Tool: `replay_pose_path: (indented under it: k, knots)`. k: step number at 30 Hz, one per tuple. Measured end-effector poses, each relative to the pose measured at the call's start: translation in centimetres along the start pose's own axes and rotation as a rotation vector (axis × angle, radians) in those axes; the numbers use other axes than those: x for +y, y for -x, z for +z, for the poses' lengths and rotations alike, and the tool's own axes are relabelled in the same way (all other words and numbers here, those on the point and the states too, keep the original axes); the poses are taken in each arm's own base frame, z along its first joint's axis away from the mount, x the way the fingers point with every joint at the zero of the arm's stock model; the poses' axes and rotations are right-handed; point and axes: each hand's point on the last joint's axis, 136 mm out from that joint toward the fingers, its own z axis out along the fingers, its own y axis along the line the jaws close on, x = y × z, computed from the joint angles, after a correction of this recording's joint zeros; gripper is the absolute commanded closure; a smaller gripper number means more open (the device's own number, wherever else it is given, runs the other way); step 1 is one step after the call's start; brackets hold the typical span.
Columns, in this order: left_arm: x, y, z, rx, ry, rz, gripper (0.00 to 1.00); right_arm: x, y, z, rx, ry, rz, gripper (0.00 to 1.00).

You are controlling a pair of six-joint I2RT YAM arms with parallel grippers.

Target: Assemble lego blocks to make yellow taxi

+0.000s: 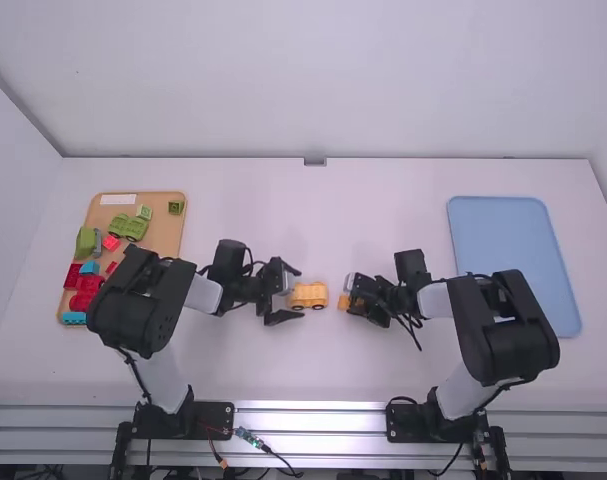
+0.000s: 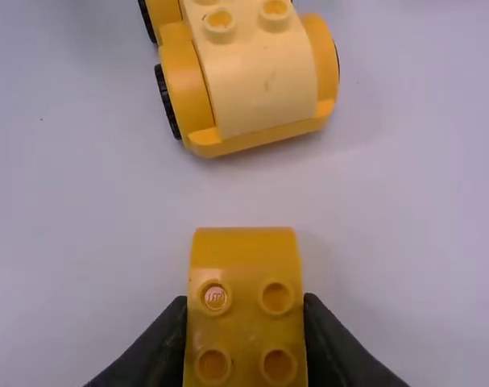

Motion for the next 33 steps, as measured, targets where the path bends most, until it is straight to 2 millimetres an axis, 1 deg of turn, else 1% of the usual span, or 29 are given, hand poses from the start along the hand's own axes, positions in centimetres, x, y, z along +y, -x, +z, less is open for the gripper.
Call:
replay_pose_path:
  k: [1, 3, 10, 14, 19, 22, 24, 29, 30, 31, 33]
  knots:
    - [0.0, 0.0, 0.0, 0.001, -0.001, -0.001, 0.01, 0.0, 0.0, 0.0, -0.001, 0.000, -0.001, 0.75]
    - [-0.3, -0.2, 0.0, 0.007, -0.008, 0.004, 0.01, 0.0, 0.0, 0.0, -0.002, 0.002, 0.000, 0.78]
    - [0.2, 0.1, 0.1, -0.006, 0.007, 0.044, 0.01, 0.3, 0.0, 0.0, 0.001, 0.014, 0.011, 0.79]
    - [0.2, -1.0, 0.7, -0.007, -0.015, 0.019, 0.01, 0.6, 0.1, -0.3, 0.016, 0.041, 0.037, 0.79]
    - [0.6, -1.8, 1.5, -0.008, -0.043, -0.014, 0.01, -0.5, 1.7, -1.0, -0.015, 0.009, 0.001, 0.79]
    - [1.0, -1.5, 1.9, -0.003, -0.053, -0.020, 0.01, -0.7, 2.6, -1.4, -0.043, 0.008, -0.018, 0.79]
    - [1.1, -1.4, 2.1, 0.003, -0.055, -0.013, 0.01, -0.7, 2.8, -1.4, -0.051, 0.010, -0.019, 0.79]
    - [0.7, -1.4, 3.3, 0.045, -0.058, 0.017, 0.00, -1.1, 4.5, -1.4, -0.092, 0.021, -0.051, 0.80]
    - [0.7, -1.5, 3.5, 0.055, -0.057, 0.019, 0.02, -1.1, 4.8, -1.3, -0.097, 0.025, -0.059, 0.80]
    - [0.6, -1.6, 3.7, 0.067, -0.055, 0.024, 0.06, -1.0, 5.3, -1.2, -0.103, 0.031, -0.072, 0.80]
    - [0.7, -1.8, 3.8, 0.083, -0.047, 0.026, 0.08, -0.8, 5.9, -0.9, -0.111, 0.039, -0.091, 0.80]
